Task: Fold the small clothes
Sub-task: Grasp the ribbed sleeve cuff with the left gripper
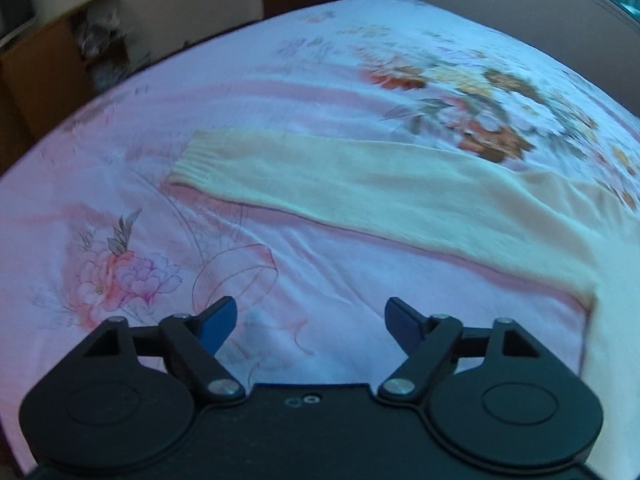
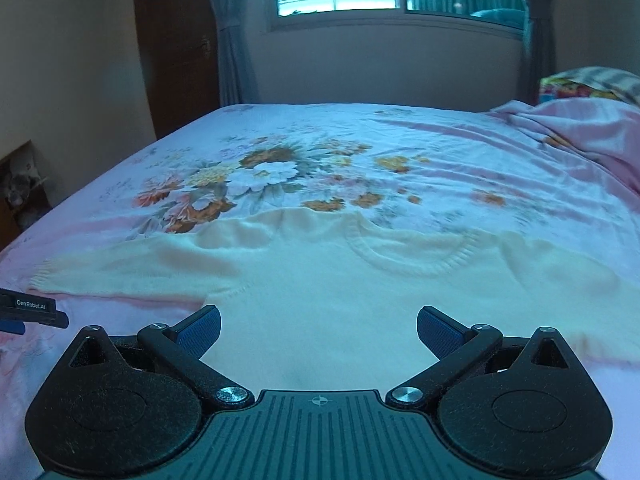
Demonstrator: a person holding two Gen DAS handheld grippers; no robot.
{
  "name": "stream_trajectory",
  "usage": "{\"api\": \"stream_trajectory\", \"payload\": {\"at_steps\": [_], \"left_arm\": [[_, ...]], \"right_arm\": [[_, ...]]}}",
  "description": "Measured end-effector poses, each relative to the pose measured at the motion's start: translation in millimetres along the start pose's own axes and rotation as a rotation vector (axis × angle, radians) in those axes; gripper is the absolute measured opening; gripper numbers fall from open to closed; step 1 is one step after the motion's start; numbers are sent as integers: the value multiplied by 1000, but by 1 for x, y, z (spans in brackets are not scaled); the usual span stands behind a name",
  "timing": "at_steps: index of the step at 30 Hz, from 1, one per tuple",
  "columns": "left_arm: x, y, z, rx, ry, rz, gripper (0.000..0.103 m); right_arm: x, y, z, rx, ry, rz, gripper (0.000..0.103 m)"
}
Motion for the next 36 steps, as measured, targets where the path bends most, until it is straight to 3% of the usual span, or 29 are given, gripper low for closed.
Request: {"api": "stream_trajectory", "payload": {"at_steps": [4,9,15,19,22,23,24,27,29,31,36], "left_arm": [[-13,25,-18,7,-92,-52,72],[-31,46,-40,86,-236,-56,76],[-49,65,-59,130,-375,-27,43],[-56,77,-79,244,-541,2,45],[-61,82,-83,276,-593,26,42],[-63,85,-82,270,-596,27,32],[-65,86,-83,262,-613,28,15],[-66,88,-86,252,-668,38,3],[-70,82,-80,218,-642,62,2],[-76,65,-65,187,-555,122,2],[-93,2,10,247,-205,306,1]], "right_arm": [[-5,33,-11,12,-25,-6,103],[-8,57,-14,-18,1,-29,103],[-9,69,-15,-28,7,-33,103],[-7,69,-14,-26,10,-34,103],[-7,70,-11,-17,12,-26,103],[-6,72,-10,-10,8,-31,103],[-6,74,-9,0,1,-37,103],[-5,81,-3,28,13,-45,103],[-9,88,2,56,22,-43,103],[-14,96,9,89,34,-48,103],[-19,110,23,76,80,-101,103]]}}
Point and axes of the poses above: each gripper's, at about its wrist camera, not at the fingertips, and y roughly the way its jaws point, z to its right, x to its underside, the point moved 1 cm from there along y, roughly the way its jaws point, and after that the axes turned 4 degrees about x, right-handed, at the moved point
